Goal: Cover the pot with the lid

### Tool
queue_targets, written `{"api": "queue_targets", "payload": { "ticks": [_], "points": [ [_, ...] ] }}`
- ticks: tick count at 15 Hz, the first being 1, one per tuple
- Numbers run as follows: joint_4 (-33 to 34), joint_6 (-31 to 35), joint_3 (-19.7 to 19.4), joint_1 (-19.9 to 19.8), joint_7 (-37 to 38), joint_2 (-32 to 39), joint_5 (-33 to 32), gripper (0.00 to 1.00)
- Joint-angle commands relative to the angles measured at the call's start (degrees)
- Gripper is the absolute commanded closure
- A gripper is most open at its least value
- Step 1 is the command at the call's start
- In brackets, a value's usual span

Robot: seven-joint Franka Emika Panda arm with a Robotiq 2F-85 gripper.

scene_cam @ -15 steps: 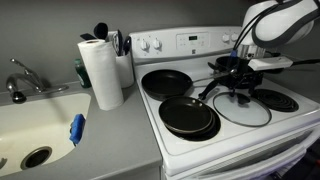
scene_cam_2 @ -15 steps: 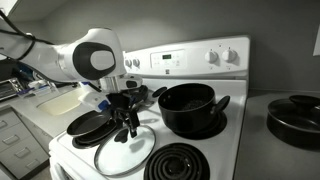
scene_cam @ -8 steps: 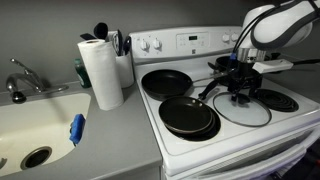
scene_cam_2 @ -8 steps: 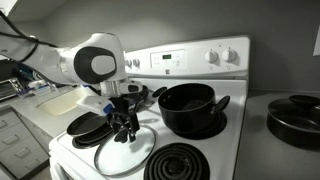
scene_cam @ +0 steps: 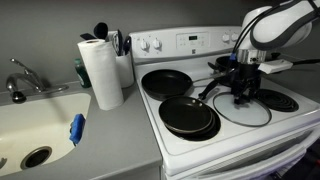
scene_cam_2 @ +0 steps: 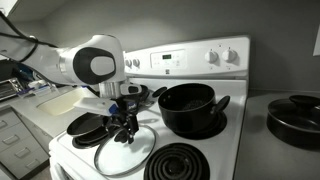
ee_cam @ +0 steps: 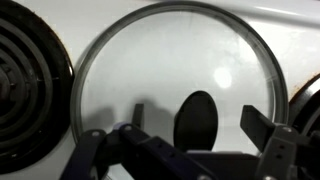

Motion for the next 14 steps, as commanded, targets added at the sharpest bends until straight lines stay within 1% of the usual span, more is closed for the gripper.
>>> {"api": "queue_targets", "payload": {
  "ticks": [1,2,3,4,6,9,10,14],
  "points": [
    [0.6,0.7,0.1,0.1,-0.5,1.0,-1.2,0.0],
    [0.5,1.0,0.1,0.1,-0.6,1.0,-1.2,0.0],
    [0.5,1.4,0.1,0.2,-0.7,1.1,-1.0,0.03],
    [0.5,1.7,0.1,0.3,-0.8,1.1,-0.9,0.23],
    [0.4,2.6,0.2,0.3,-1.0,1.1,-0.7,0.31],
    [0.2,3.5,0.3,0.6,-0.7,1.0,-0.6,0.51],
    [0.2,3.7,0.3,0.6,-0.7,1.0,-0.5,0.6],
    [0.4,4.1,0.3,0.7,-0.6,1.1,-0.6,0.86]
  ]
}}
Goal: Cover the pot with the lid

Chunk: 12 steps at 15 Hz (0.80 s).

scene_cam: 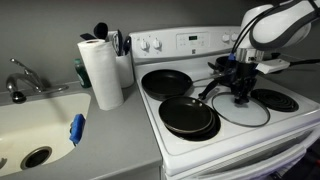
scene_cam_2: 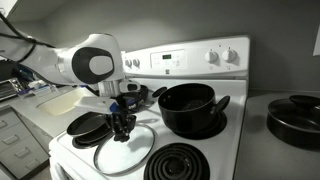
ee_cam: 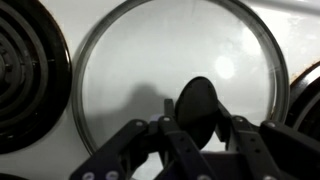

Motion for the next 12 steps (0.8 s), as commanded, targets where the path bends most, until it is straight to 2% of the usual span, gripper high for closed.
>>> {"api": "queue_targets", "payload": {
  "ticks": [1,8,12],
  "points": [
    [0.1,1.5,0.1,0.1,-0.6,1.1,0.0,0.86],
    [2.1,-2.4,0.7,0.2,4.1,-0.1,-2.8,0.86],
    [4.6,-6.1,1.4,0.9,3.8,-0.6,-2.2,0.86]
  ]
}}
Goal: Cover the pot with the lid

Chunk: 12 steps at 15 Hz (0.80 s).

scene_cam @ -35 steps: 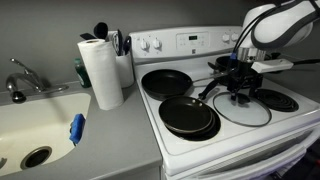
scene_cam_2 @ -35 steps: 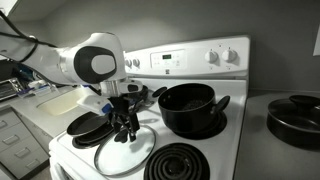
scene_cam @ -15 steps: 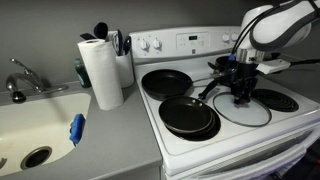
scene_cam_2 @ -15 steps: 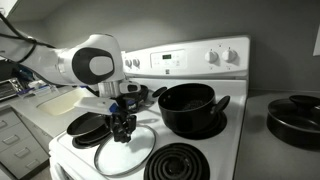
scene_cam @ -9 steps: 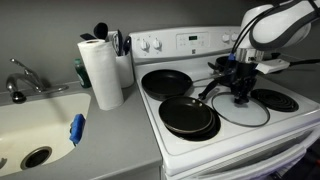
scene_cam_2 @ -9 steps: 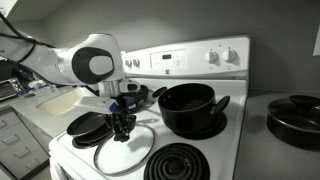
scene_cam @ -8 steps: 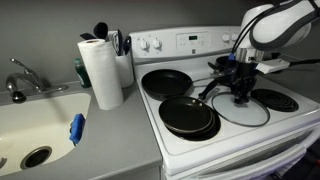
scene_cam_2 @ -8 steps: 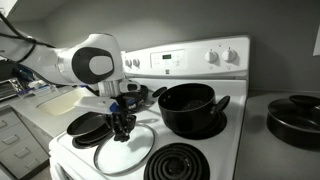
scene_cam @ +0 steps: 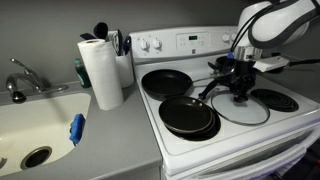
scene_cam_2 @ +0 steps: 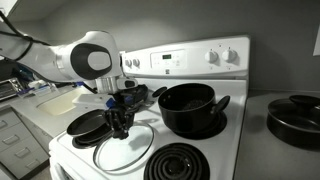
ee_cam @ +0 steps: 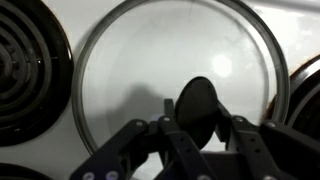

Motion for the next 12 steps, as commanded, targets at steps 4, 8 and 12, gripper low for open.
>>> {"api": "queue_targets", "payload": {
  "ticks": [4,8,12],
  "points": [
    [6.3,-10.0,1.0,1.1,0.7,-1.1,-0.4,0.86],
    [9.6,-16.6,1.0,0.9,3.1,-2.0,-2.2,0.86],
    [13.5,-25.4,0.8,0.8,5.4,-2.3,-1.4,0.86]
  ]
}}
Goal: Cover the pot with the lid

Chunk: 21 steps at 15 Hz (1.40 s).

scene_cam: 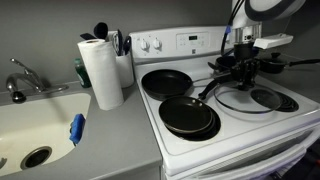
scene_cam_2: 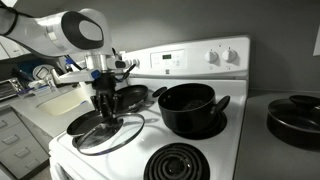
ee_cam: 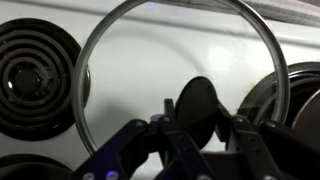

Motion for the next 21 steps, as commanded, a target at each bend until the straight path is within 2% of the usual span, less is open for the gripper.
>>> {"api": "queue_targets", "payload": {
  "ticks": [1,7,13,16,21],
  "points": [
    [4.2,-7.8,0.1,-0.5,2.0,-1.4,-0.9,0.86],
    [9.1,-7.9,-1.2,-2.3,3.6,-3.0,-6.5,0.86],
    [14.9,-7.1,-5.5,-6.2,1.9,-1.5,-10.0,0.86],
    [19.0,-7.5,-8.2,-8.0,-0.9,0.0,-8.1,0.86],
    [27.5,-9.4,-12.0,-10.0,-8.5,5.9,-1.5,0.86]
  ]
}}
